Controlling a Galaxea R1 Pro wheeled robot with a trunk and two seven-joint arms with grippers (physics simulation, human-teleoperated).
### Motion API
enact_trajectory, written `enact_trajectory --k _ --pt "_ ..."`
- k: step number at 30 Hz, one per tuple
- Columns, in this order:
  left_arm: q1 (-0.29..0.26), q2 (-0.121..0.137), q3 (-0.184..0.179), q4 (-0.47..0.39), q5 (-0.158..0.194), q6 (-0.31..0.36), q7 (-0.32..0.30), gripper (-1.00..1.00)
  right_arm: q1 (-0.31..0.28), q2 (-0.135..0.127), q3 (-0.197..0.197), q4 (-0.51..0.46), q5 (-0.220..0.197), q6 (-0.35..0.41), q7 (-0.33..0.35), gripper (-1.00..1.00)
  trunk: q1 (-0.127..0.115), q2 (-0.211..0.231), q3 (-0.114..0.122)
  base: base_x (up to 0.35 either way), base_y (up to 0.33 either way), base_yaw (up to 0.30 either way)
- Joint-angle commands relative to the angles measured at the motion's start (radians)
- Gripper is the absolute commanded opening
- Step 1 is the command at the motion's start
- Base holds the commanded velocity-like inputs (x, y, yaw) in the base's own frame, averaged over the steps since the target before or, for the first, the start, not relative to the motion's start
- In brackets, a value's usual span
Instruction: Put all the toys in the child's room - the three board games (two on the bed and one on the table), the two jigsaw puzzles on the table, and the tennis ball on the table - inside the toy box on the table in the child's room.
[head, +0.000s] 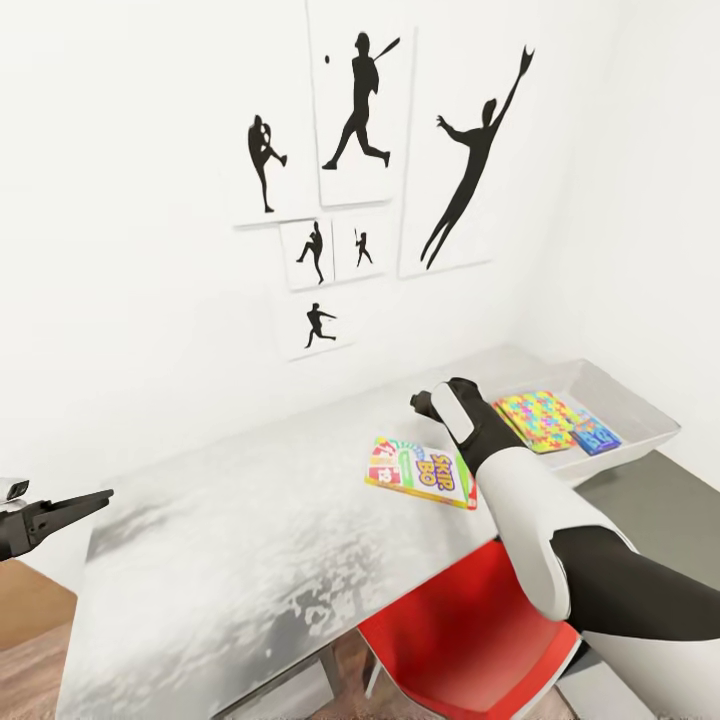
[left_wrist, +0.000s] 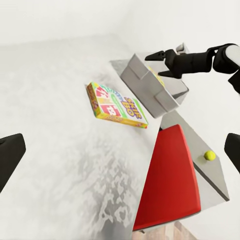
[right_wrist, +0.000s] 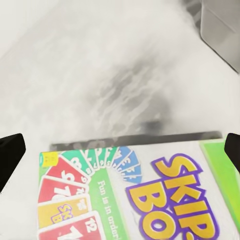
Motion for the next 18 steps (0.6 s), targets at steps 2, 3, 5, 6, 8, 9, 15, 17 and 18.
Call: enact_trajectory --k 2,3,5,6,8,9,15,17,18 --pt "-0.001 0.000 0.000 0.000 -0.001 0.010 -0.004 1.00 -0.009 -0.001 0.005 0.000 -0.009 0.003 -0.009 1.00 0.001 -0.002 -0.005 0.000 0.000 0.000" --pt "-0.001 0.000 0.000 0.000 -0.001 0.010 -0.004 1.00 -0.013 -0.001 0.005 0.001 -0.009 0.003 -0.009 1.00 0.001 -0.002 -0.007 0.000 0.000 0.000" --pt "-0.001 0.000 0.000 0.000 -0.002 0.009 -0.004 1.00 -0.020 -0.001 0.005 0.002 -0.009 0.003 -0.009 1.00 0.001 -0.002 -0.010 0.000 0.000 0.000" --pt "-0.001 0.000 0.000 0.000 -0.001 0.009 -0.004 1.00 -0.022 -0.001 0.005 0.003 -0.009 0.003 -0.008 1.00 0.001 -0.002 -0.012 0.000 0.000 0.000" --pt "-0.001 0.000 0.000 0.001 -0.001 0.009 -0.004 1.00 -0.026 -0.001 0.005 0.003 -0.009 0.003 -0.008 1.00 0.001 -0.002 -0.015 0.000 0.000 0.000" --pt "-0.001 0.000 0.000 0.001 -0.001 0.009 -0.004 1.00 -0.028 -0.001 0.005 0.003 -0.009 0.003 -0.008 1.00 0.001 -0.002 -0.017 0.000 0.000 0.000" --pt "0.000 0.000 0.005 0.001 -0.001 0.008 -0.004 1.00 -0.034 -0.001 0.005 0.005 -0.009 0.003 -0.008 1.00 0.001 -0.002 -0.027 0.000 0.000 0.000" --pt "0.000 0.000 0.009 0.001 -0.001 0.008 -0.004 1.00 -0.037 -0.002 0.005 0.004 -0.009 0.003 -0.008 1.00 0.001 -0.002 -0.030 0.000 0.000 0.000" --pt "0.000 0.000 0.010 0.001 -0.001 0.008 -0.004 1.00 -0.039 -0.002 0.005 0.004 -0.009 0.003 -0.008 1.00 0.001 -0.002 -0.032 0.000 0.000 0.000"
